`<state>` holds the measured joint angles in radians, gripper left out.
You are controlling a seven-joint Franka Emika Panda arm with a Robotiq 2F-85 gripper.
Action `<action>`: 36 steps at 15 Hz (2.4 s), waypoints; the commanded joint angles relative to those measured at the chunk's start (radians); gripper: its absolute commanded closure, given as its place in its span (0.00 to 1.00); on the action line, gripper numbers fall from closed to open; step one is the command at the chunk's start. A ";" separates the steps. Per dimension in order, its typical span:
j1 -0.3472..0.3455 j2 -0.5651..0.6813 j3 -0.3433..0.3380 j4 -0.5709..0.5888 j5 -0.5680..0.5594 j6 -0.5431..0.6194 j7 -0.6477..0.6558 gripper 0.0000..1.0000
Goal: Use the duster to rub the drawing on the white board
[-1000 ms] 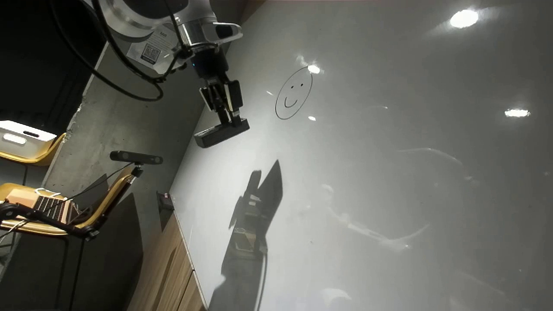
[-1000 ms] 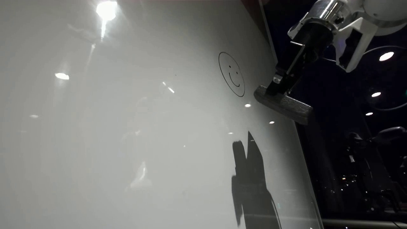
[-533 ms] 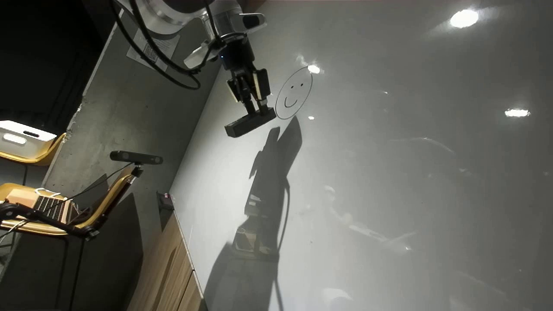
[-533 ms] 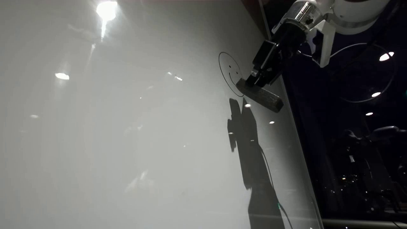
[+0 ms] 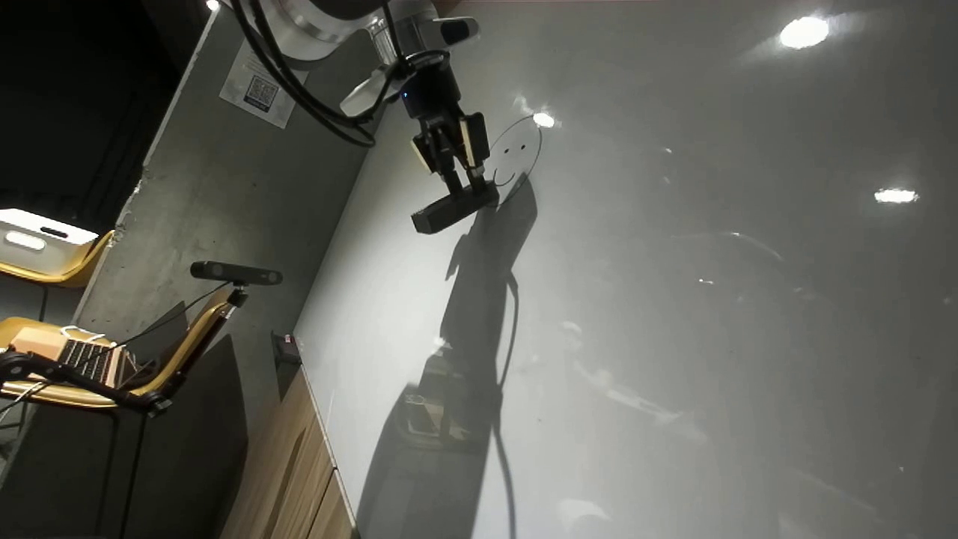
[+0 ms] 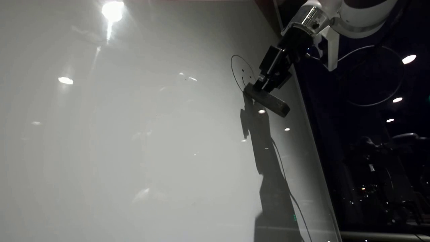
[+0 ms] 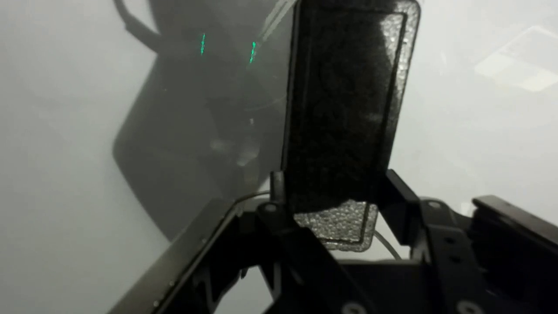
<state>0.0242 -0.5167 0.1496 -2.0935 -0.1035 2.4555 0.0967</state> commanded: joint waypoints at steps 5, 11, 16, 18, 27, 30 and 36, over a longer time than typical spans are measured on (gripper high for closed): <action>-0.022 0.027 0.011 0.048 -0.045 0.007 0.032 0.71; -0.029 0.030 0.013 0.051 -0.072 0.022 0.044 0.71; -0.035 0.029 0.017 0.051 -0.085 0.026 0.054 0.71; -0.037 0.029 0.017 0.052 -0.090 0.028 0.056 0.71; -0.041 0.021 0.020 0.039 -0.098 0.022 0.068 0.71; -0.032 0.013 0.020 0.028 -0.089 -0.018 0.056 0.71; -0.033 0.004 0.015 0.045 -0.099 -0.149 0.038 0.71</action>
<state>0.0049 -0.5160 0.1583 -2.0764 -0.1741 2.3601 0.1391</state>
